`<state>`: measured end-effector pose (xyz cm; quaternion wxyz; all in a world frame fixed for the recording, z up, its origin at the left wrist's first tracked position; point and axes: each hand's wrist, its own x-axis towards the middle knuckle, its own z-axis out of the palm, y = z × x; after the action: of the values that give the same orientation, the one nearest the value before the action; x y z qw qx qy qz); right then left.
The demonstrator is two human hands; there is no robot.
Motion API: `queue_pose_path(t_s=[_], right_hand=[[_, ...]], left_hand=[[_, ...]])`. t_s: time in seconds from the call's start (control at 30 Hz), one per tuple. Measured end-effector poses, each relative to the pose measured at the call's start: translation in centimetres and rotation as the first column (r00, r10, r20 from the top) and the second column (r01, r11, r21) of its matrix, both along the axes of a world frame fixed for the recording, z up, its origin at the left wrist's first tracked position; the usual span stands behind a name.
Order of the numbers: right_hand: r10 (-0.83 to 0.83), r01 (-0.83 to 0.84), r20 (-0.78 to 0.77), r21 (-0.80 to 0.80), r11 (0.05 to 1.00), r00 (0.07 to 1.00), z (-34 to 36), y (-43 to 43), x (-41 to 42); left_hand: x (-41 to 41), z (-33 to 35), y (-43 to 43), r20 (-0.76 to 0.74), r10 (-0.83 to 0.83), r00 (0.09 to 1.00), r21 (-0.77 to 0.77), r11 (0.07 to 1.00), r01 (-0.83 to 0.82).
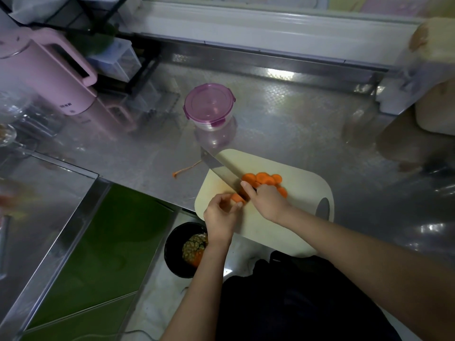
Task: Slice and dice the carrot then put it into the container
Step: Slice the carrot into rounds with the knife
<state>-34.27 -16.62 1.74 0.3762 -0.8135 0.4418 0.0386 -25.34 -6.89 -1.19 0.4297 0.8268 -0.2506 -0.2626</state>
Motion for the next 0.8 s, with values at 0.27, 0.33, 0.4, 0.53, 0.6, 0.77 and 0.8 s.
queue_pose_path(t_s=[0.27,0.33,0.4,0.53,0.6,0.77,0.8], right_hand=[[-0.147,0.128,0.155,0.123,0.984,0.977,0.9,0.8,-2.1],[-0.149,0.126,0.161,0.148,0.981,0.976,1.2,0.9,-2.7],[-0.165,0.138,0.177,0.158,0.978,0.97,1.5,1.1,-3.2],[-0.13,0.094,0.222,0.167,0.981,0.966,0.6,1.4,-3.6],[-0.122,0.083,0.226,0.177,0.981,0.966,0.2,1.6,-3.8],[-0.127,0.095,0.172,0.181,0.979,0.977,0.6,1.9,-4.2],[-0.128,0.099,0.165,0.173,0.98,0.978,0.7,2.0,-4.2]], left_hand=[[-0.5,-0.1,-0.2,-0.036,0.019,0.999,-0.081,0.996,-0.022],[-0.4,-0.1,-0.3,-0.023,0.018,1.0,-0.061,0.998,-0.02],[-0.3,-0.3,-0.4,-0.002,0.016,1.0,-0.042,0.999,-0.016],[-0.4,-0.3,-0.4,0.039,0.016,0.999,-0.019,1.0,-0.015],[-0.4,-0.2,-0.4,0.043,0.017,0.999,-0.005,1.0,-0.017],[-0.5,0.2,-0.5,0.035,0.022,0.999,0.016,1.0,-0.022],[-0.5,0.2,-0.5,0.033,0.026,0.999,0.02,0.999,-0.027]])
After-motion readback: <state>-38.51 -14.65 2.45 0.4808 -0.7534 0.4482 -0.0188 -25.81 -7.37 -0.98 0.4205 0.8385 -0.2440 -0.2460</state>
